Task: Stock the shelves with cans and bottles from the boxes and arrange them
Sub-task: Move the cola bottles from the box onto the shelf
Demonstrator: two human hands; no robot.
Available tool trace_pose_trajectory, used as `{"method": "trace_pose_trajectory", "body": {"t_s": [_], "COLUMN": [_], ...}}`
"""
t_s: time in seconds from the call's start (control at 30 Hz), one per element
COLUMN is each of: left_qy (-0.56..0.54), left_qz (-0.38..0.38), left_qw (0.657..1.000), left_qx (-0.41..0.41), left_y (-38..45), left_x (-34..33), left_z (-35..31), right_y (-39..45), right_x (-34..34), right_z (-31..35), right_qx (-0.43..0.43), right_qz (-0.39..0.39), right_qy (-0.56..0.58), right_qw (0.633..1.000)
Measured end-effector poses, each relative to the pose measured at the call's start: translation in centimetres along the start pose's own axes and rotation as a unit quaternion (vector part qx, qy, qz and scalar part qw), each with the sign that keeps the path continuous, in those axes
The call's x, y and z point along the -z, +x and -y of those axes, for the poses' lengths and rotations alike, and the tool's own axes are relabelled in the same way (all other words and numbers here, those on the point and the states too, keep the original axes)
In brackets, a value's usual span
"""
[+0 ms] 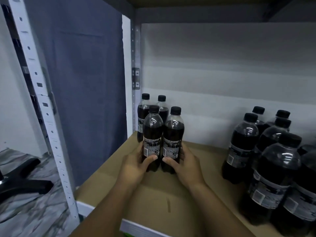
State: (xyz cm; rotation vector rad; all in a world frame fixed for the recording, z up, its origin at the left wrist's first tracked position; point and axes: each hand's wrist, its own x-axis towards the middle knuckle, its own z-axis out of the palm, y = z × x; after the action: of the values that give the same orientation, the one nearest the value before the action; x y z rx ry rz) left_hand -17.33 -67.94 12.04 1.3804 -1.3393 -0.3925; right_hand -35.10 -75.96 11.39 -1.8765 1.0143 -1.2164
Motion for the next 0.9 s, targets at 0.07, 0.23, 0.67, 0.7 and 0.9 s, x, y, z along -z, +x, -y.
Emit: {"method": "trace_pose_trajectory", "body": {"t_s": [0.07,0.23,0.67,0.7,0.9], "left_qy": [0.010,0.024,0.032,0.041,0.022], "left_qz": [-0.001,-0.021,0.000,0.006,0.018], "left_qw": [1.000,0.999,0.989,0.988,0.985], "left_qx": [0.004,0.008,0.143,0.146,0.169], "left_y": [1.4,3.6,-1.7,-2.8,-10.6], "left_x": [0.0,0.1,0.8,1.0,1.7], "left_z": [1.0,2.1,1.0,0.5,-3.1], "right_y": [1.1,3.3,-2.5,-3.5,-10.5], "right_x": [-0.5,-1.5,-0.5,-0.1,2.2], "right_z": [-0.4,-1.2,-0.5,-0.3,2.3], "right_qx": [0.015,0.031,-0.103,-0.113,-0.109], "right_qz": [0.000,0.000,-0.001,0.005,0.039], "right_qy": [0.005,0.006,-0.079,-0.085,-0.121], "right_qw": [1.000,0.999,0.992,0.990,0.986]}}
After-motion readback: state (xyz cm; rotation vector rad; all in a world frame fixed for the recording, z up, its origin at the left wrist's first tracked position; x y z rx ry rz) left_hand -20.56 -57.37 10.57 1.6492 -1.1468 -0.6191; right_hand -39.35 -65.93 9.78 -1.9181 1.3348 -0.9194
